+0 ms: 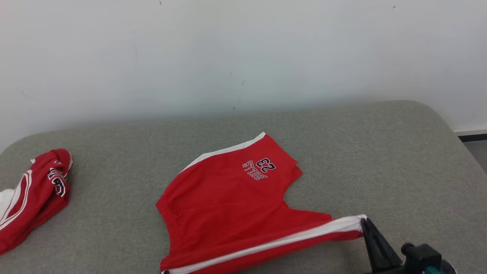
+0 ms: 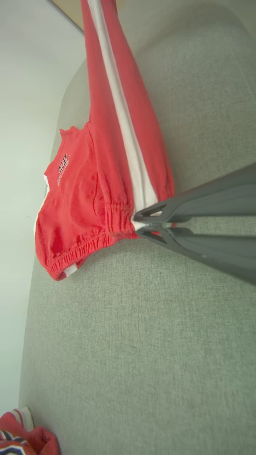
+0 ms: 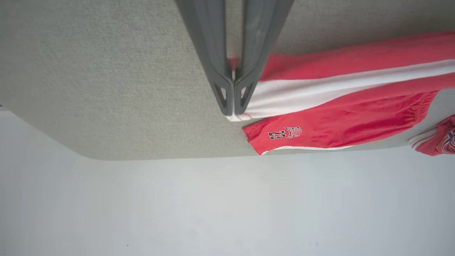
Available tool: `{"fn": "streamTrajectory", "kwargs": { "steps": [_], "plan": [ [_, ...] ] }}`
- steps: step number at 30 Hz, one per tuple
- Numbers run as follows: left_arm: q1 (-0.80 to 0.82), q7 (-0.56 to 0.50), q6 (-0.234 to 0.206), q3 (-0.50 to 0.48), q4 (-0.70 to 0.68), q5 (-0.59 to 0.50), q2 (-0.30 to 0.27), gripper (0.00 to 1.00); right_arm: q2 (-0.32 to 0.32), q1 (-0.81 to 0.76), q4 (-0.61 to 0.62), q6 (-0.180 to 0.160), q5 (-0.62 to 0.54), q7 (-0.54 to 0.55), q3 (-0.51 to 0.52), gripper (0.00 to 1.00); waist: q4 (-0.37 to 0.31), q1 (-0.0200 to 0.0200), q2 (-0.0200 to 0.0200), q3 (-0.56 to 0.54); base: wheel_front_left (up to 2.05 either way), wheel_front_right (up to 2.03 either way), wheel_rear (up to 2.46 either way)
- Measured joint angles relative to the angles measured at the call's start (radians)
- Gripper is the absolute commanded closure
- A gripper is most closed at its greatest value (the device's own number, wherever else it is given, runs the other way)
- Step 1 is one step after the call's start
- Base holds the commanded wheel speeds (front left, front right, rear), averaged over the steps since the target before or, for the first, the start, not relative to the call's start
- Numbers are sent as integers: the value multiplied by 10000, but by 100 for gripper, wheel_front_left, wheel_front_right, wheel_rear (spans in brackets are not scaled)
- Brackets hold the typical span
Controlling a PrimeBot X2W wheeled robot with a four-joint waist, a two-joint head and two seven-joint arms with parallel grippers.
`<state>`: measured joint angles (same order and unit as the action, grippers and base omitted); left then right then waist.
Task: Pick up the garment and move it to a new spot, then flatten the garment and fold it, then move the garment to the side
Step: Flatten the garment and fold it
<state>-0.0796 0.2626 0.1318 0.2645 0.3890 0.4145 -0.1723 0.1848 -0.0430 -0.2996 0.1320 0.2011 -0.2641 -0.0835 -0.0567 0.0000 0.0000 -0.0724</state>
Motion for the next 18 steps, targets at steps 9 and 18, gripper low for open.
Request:
{"fn": "streamTrajectory", "kwargs": {
  "steps": [9,18],
  "plan": [
    [1622,0,-2,443,-173,-332,-111,100,192,2470,-951,0,-226,2,-178,100,604,2,1,682,0,0,0],
    [3713,0,0,591,23,-616,127,100,633,5204,-2115,0,-585,-2,-614,100,1184,3,2,1904,0,0,0]
  ]
}}
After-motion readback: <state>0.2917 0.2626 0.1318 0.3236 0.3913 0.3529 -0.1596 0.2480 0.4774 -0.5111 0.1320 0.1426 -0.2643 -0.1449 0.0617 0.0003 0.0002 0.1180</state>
